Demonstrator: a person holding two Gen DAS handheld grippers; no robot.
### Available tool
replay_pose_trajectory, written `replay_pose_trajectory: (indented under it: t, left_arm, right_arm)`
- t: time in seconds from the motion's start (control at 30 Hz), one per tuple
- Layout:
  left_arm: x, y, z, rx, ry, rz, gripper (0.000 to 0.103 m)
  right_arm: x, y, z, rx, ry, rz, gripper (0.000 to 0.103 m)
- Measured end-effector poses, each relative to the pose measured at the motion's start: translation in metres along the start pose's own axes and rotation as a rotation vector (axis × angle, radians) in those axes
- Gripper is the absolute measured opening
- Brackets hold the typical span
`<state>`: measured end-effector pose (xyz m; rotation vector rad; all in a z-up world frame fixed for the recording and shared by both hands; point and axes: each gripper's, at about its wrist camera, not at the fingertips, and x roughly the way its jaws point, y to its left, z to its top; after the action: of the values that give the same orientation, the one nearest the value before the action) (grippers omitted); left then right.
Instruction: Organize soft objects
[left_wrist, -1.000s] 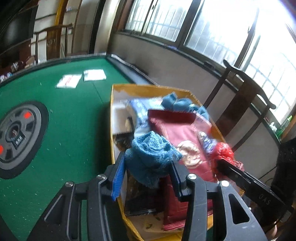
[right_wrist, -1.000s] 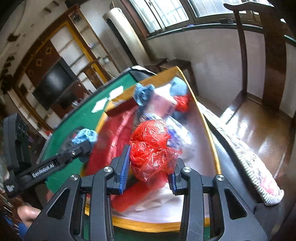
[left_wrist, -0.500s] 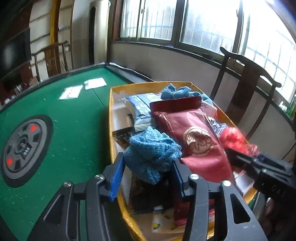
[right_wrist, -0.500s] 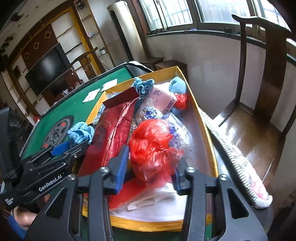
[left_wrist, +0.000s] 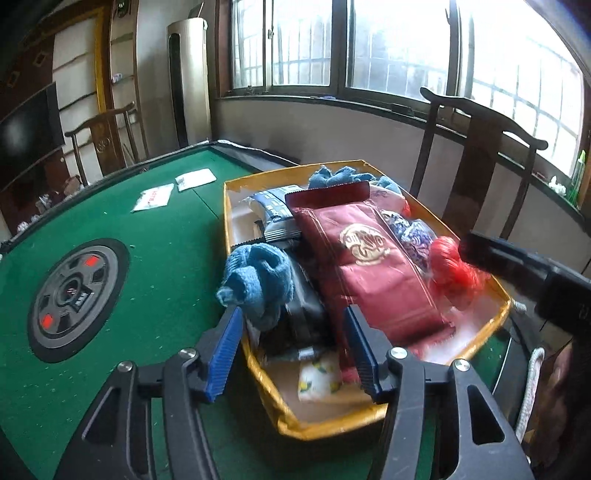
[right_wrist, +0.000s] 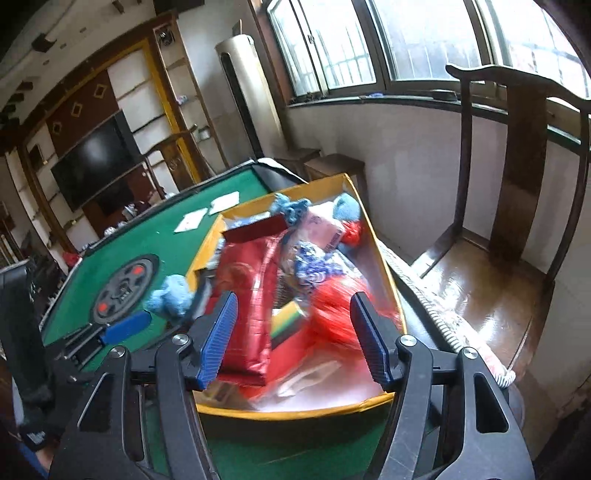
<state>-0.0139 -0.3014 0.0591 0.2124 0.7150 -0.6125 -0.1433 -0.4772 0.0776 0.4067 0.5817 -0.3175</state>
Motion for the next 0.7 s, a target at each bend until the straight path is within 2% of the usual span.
replay_pose_trajectory:
  t: [0.07, 0.17, 0.33, 0.7]
  left_arm:
    - [-0.008, -0.002, -0.004, 0.011, -0.01, 0.012, 0.058]
    - [-0.021, -0.004, -0.012, 0.03, -0.029, 0.04, 0.058]
    - [-0.042, -0.007, -0.03, 0.042, -0.05, 0.088, 0.061]
    - [-0.067, -0.003, -0.058, 0.011, -0.073, 0.155, 0.062]
  right_arm:
    - [-0.005, 0.006, -0.003, -0.002, -0.008, 0.005, 0.064]
    - [-0.011, 0.015, -0.011, -0.009, -0.01, 0.011, 0.072]
    - [-0.017, 0.027, -0.027, -0.044, 0.005, 0.017, 0.072]
    - [-0.039, 0.039, -0.049, -0.073, 0.006, 0.035, 0.072]
